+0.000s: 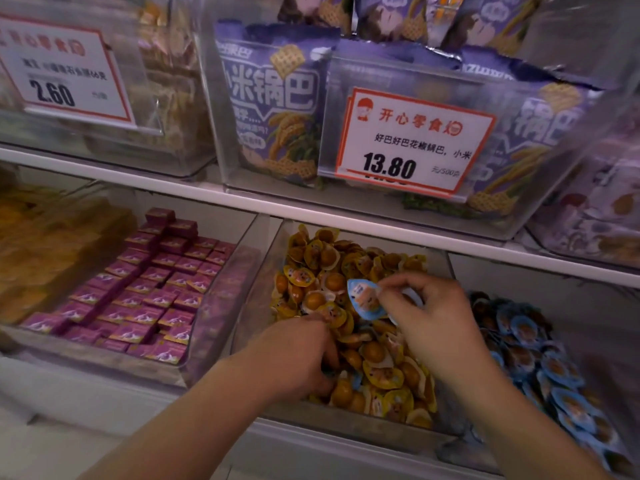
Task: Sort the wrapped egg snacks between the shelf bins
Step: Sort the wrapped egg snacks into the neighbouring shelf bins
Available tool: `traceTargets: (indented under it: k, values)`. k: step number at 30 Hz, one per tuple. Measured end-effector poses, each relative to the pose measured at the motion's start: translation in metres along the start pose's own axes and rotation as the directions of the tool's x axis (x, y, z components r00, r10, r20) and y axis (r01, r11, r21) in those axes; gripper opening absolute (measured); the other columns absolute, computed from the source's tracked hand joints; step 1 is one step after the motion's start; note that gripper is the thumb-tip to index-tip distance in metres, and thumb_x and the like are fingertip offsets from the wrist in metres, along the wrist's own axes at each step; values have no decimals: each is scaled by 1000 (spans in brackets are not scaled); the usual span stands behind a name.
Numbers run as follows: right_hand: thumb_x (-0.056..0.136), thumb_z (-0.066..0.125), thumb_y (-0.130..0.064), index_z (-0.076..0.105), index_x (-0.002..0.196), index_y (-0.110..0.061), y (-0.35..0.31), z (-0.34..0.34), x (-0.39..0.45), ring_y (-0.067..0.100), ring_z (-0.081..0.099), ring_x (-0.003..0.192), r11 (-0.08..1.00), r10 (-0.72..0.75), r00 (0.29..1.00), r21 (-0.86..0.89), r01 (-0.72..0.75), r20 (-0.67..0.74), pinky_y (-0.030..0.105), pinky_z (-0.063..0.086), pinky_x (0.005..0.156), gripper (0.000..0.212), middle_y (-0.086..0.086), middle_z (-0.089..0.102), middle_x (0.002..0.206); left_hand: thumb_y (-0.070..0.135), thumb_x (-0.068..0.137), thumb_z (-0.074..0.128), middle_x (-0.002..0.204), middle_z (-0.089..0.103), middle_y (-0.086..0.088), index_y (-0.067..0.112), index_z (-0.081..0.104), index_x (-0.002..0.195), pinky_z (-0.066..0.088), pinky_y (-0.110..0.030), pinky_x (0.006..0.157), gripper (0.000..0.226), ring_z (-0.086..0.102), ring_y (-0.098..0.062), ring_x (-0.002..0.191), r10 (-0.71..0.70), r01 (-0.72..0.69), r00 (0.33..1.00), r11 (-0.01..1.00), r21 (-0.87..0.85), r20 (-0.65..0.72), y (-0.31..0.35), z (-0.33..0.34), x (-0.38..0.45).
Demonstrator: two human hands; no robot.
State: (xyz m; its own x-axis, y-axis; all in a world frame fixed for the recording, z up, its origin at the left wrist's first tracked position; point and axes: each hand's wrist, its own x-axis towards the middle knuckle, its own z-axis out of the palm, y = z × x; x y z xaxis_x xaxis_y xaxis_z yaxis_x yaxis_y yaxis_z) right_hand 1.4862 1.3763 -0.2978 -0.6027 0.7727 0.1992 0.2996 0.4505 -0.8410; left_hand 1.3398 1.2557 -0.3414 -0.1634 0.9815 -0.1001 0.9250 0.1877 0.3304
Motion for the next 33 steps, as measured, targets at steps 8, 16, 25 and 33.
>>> traceTargets:
  k: [8, 16, 25, 33]
  values:
    - [103, 49, -16, 60, 101, -8, -3, 13, -20, 21, 57, 43, 730, 417, 905, 563, -389, 85, 20, 29, 31, 14, 12, 63, 76, 26, 97, 57, 73, 46, 6, 29, 44, 58, 36, -27, 61, 42, 49, -5, 63, -203, 1, 856, 920, -391, -475, 4, -13, -3]
    - [98, 42, -51, 70, 115, -14, -15, 16, -30, 26, 70, 66, 230, 425, 701, 680, -696, 573, 29, 48, 46, 49, 12, 74, 86, 25, 95, 54, 100, 53, 12, 28, 62, 97, 38, -7, 80, 9, 54, 1, 95, -26, -214, 725, 941, -261, -688, 38, -12, -4]
    - [91, 64, -32, 77, 101, -23, -22, 1, -32, 12, 69, 84, 314, 338, 808, 751, -581, 483, 22, 47, 58, 19, 1, 74, 95, 28, 93, 46, 146, 36, 10, 20, 24, 153, 26, -35, 118, 64, 28, -11, 145, 47, -255, 747, 942, -220, -663, 75, -1, 5]
    - [80, 65, -8, 71, 89, -19, -11, -63, -47, 16, 61, 59, 602, 222, 971, 771, -206, 87, 27, 44, 45, 15, 7, 64, 69, 58, 100, 32, 166, 12, 5, 19, 13, 158, 13, -27, 119, 73, 12, -15, 152, 369, -463, 773, 884, -62, -516, 85, 1, 1]
